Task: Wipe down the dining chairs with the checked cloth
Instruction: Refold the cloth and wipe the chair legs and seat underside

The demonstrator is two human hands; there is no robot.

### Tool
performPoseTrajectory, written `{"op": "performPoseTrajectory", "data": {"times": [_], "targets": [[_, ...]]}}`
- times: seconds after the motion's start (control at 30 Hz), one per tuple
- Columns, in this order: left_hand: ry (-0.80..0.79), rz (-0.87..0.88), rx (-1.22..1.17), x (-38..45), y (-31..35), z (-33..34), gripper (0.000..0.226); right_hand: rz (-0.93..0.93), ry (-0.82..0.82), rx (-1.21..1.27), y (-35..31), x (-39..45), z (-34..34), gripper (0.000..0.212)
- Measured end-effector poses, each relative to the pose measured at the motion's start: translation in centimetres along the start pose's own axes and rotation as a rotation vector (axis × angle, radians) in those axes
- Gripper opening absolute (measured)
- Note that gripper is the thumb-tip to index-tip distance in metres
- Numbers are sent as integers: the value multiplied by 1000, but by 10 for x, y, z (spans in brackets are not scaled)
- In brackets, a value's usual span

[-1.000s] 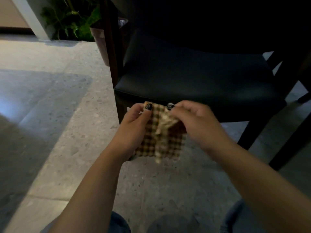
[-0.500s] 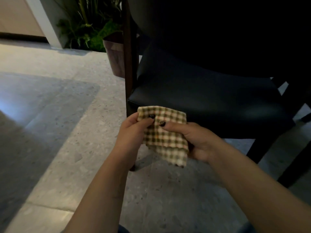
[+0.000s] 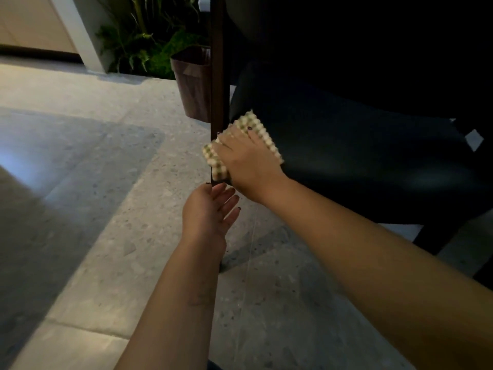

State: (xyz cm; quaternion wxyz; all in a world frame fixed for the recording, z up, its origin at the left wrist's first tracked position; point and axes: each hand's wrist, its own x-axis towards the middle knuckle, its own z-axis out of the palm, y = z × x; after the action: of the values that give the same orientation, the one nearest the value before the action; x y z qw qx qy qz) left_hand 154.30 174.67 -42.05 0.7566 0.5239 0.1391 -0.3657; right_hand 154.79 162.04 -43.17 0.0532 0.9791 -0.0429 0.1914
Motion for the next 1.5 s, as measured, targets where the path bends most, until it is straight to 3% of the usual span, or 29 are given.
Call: {"op": "performPoseTrajectory", "data": {"times": [0.17,0.27,0.33,0.43,0.5,0.7,0.8,0.9,1.07,1.2,1.27,1.4,1.5], "targets": [[-49,-37,26,-4,-2,4,34,-168,-76,-115,21,-23,-13,45],[-90,-57,71,-6,-4,6,33,-153,-105,-87,44,-64,-26,58],[-100,-57,103,-6,-5,8,31,-22,-98,56,58,-85,-40,62],[-78,-52,118,-1,-10,14,27,295,71,303,58,-62,-49,59],[-45,-63,123,0,-18,23,29,335,133,318,44,-34,-43,58],[-32,-97,107,1,-43,45,45,161,-130,-36,33,-31,-31,54],[-75,-115,131,0,-55,53,41,39,-59,-44,55,-74,-36,50],[-145,-119,187,-8,-74,68,22,-21,28,-6,88,-130,-37,44],[-207,-126,196,-18,-101,88,12,8,72,-30,151,-213,-56,47],[-206,-129,88,-18,-107,90,10,264,134,-35,204,-270,-71,43],[-224,-123,90,-16,-109,90,11,536,190,35,219,-284,-81,47],[-240,-110,94,-12,-112,91,14,1079,488,298,208,-257,-86,54],[-256,-117,104,-8,-109,89,14,1096,552,219,169,-210,-69,52]]}}
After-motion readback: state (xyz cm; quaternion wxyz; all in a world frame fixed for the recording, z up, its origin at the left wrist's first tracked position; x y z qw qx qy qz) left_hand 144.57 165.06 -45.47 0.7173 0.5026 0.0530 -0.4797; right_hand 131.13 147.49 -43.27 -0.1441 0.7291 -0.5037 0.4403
